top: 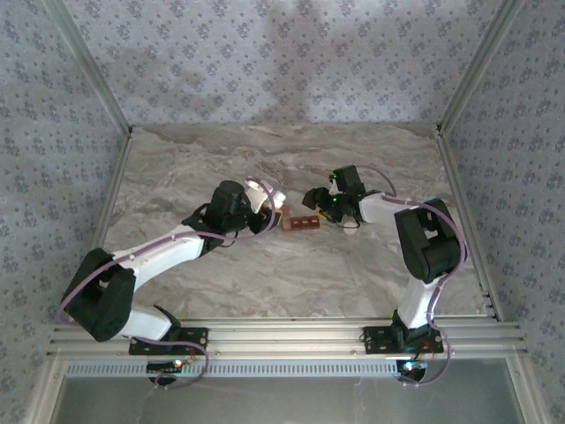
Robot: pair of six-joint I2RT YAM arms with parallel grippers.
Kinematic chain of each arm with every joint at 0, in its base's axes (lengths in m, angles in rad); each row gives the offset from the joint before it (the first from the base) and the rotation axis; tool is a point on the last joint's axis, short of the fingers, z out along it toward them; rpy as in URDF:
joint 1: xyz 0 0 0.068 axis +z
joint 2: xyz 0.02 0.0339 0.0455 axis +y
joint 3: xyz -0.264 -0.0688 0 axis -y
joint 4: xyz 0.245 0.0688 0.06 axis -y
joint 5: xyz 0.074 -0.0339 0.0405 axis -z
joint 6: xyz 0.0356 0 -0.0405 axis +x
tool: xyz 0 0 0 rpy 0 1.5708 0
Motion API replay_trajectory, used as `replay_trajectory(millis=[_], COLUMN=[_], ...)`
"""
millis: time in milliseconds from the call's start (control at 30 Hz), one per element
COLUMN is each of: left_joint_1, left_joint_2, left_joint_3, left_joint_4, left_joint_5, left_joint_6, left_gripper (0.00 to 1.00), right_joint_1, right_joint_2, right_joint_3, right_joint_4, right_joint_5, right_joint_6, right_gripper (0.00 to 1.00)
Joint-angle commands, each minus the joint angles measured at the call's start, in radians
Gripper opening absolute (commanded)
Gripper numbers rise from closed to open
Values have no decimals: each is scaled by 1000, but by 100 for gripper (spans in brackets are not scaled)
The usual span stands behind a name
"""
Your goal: Sort the pills into containers
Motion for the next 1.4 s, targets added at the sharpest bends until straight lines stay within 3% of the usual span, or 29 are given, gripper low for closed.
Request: replay_trajectory(millis=[0, 767, 1367], left_joint_1=[7, 27, 56], left_joint_2=[-33, -47, -45], left_joint_3=[-2, -35, -68], left_joint_4=[25, 29, -59], left_joint_5=[-3, 5, 11], left_joint_6=[-11, -3, 24], left_gripper=[0, 0, 0], right_joint_1=[12, 85, 137], right_joint_2=[0, -93, -282], right_joint_3=[-25, -107, -53], right_joint_4=[12, 34, -258], right_joint_5=[-12, 8, 324], right_joint_6=[21, 41, -292], right_gripper=[61, 61, 95])
